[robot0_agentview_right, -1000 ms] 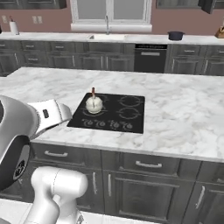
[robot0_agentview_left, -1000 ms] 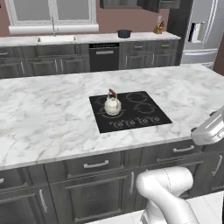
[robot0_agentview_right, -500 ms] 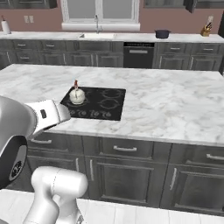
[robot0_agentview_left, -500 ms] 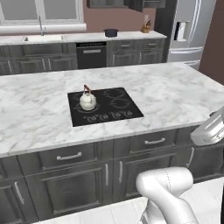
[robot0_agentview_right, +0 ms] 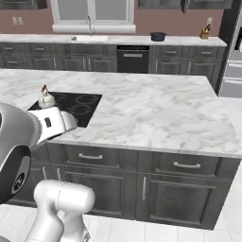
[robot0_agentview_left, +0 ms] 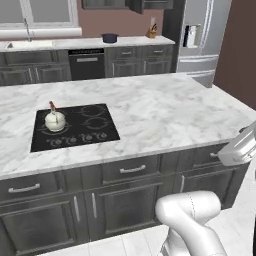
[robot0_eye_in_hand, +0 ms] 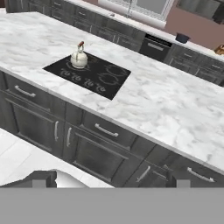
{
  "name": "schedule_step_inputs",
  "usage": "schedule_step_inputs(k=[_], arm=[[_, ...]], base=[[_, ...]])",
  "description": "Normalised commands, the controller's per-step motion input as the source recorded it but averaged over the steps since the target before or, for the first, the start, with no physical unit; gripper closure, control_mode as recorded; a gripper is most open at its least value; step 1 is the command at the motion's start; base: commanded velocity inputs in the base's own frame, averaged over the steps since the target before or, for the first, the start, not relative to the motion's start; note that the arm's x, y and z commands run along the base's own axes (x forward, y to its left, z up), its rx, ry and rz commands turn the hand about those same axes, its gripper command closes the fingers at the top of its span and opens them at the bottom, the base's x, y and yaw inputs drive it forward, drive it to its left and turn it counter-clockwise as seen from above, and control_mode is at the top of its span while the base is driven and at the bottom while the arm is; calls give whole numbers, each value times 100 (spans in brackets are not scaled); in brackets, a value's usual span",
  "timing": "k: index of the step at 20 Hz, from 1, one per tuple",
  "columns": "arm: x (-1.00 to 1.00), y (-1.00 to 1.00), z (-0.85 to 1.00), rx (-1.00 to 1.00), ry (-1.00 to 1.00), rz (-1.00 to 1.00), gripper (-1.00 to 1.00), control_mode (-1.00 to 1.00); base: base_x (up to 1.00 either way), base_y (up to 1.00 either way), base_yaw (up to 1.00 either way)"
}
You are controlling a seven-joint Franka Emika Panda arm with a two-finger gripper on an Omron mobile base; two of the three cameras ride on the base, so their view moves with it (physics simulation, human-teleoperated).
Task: Pick the kettle from the cabinet and place it on a stove burner. Then pick the pot from the counter and place it on another stove burner. Finally, turn both burners on.
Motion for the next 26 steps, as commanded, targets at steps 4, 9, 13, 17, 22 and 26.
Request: schedule_step_inputs(k=[4, 9, 13, 17, 22, 26], arm=[[0, 0, 0, 0, 0, 0, -100, 100], [0, 0, 0, 0, 0, 0, -100, 100], [0, 0, 0, 0, 0, 0, -100, 100], [0, 0, 0, 0, 0, 0, -100, 100], [0, 0, 0, 0, 0, 0, -100, 100], [0, 0, 0, 0, 0, 0, -100, 100]], base=[[0, -87, 0], [0, -89, 0], [0, -91, 0], [10, -87, 0], [28, -83, 0], [53, -72, 0]])
